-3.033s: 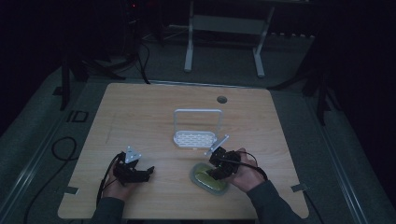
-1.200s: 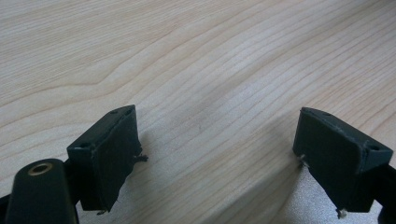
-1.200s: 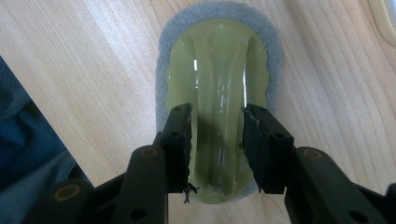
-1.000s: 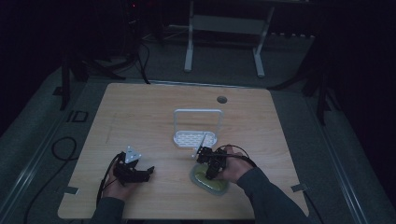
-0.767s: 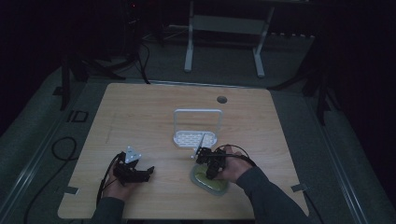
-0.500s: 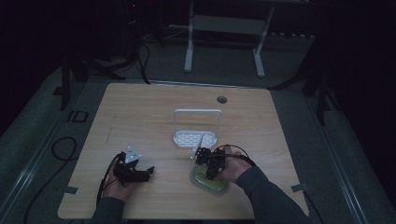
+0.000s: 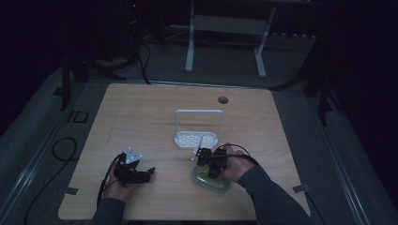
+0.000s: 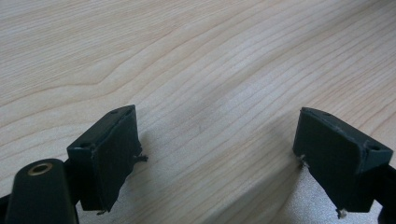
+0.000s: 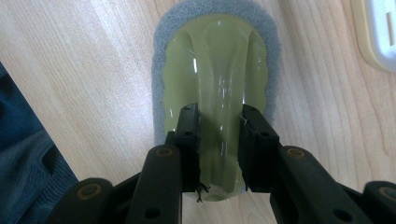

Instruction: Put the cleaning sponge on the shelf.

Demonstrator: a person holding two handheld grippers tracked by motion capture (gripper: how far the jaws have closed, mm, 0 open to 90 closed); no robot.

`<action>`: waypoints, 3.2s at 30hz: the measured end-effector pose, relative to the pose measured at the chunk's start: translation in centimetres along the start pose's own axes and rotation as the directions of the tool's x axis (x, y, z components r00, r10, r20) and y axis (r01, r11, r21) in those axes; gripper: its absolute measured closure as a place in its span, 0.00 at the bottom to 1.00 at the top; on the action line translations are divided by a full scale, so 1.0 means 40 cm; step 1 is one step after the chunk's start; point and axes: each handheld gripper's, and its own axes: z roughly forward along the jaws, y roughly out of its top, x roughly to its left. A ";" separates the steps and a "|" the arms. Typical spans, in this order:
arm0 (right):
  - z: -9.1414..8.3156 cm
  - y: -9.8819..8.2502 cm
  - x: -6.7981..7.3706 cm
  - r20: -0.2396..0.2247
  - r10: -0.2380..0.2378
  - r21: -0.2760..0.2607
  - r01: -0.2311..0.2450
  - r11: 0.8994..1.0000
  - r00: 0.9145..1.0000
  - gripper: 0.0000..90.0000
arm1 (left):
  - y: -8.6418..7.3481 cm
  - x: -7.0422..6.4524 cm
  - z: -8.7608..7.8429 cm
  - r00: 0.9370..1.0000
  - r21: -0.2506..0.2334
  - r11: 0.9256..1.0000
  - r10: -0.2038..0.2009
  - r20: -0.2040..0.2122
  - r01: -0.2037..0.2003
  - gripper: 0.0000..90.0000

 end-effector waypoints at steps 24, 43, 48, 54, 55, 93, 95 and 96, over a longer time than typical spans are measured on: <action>-0.034 0.017 -0.015 0.095 -0.122 -0.044 0.127 0.991 0.988 0.79 | 0.000 0.000 0.000 1.000 0.000 1.000 0.000 0.000 0.000 0.16; -0.040 0.046 -0.023 0.211 -0.163 -0.067 0.181 0.981 0.964 0.79 | 0.000 0.000 0.000 1.000 0.000 1.000 0.001 0.000 -0.001 0.16; -0.044 0.053 -0.022 0.226 -0.182 -0.071 0.202 0.977 0.957 0.79 | 0.000 0.000 0.000 1.000 -0.001 1.000 0.001 0.000 -0.001 0.16; -0.048 0.073 -0.025 0.248 -0.197 -0.078 0.223 0.972 0.948 0.79 | 0.000 0.000 0.000 1.000 0.000 1.000 0.001 0.000 -0.001 0.16; -0.048 0.075 -0.026 0.251 -0.198 -0.080 0.224 0.971 0.947 0.79 | 0.000 0.000 0.000 1.000 -0.001 1.000 0.001 0.000 -0.001 0.16; -0.034 0.157 -0.059 0.407 -0.305 0.010 0.329 0.944 0.861 0.79 | 0.001 0.000 0.001 1.000 0.000 1.000 0.003 0.000 -0.003 0.16; -0.030 0.159 -0.060 0.400 -0.310 0.013 0.333 0.943 0.863 0.79 | 0.001 0.000 0.001 1.000 0.000 1.000 0.004 0.000 -0.004 0.16; -0.028 0.159 -0.061 0.402 -0.309 0.015 0.331 0.944 0.862 0.79 | 0.001 0.000 0.001 1.000 0.000 1.000 0.003 0.000 -0.003 0.16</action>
